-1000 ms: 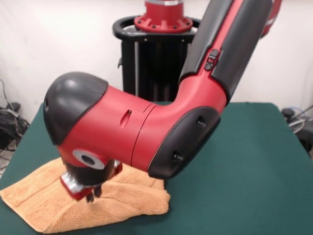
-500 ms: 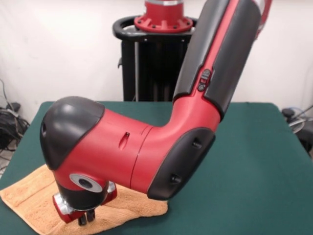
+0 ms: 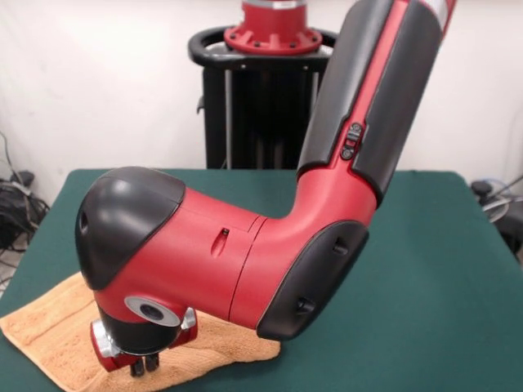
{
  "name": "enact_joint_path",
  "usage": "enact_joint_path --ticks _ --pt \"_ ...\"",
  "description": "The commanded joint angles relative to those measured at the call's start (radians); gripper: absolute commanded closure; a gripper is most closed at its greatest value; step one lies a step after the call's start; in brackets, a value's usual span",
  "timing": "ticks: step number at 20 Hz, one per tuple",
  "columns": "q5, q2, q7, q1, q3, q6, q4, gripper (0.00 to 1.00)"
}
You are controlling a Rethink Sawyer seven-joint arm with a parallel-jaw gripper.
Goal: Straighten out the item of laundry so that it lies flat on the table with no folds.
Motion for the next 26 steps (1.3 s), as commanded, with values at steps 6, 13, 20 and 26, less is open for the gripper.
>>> enact_joint_path --ticks 6,13,20,26 --pt "0.048 0.008 0.117 -0.009 0.013 0.036 -0.082 1.00" --pt "0.064 0.003 -0.070 -0.080 0.076 0.062 -0.107 1.00" --pt "0.097 -0.055 -0.245 -0.089 0.169 0.016 -0.045 1.00" --pt "0.087 -0.128 -0.268 -0.075 0.195 -0.065 0.006 1.00"
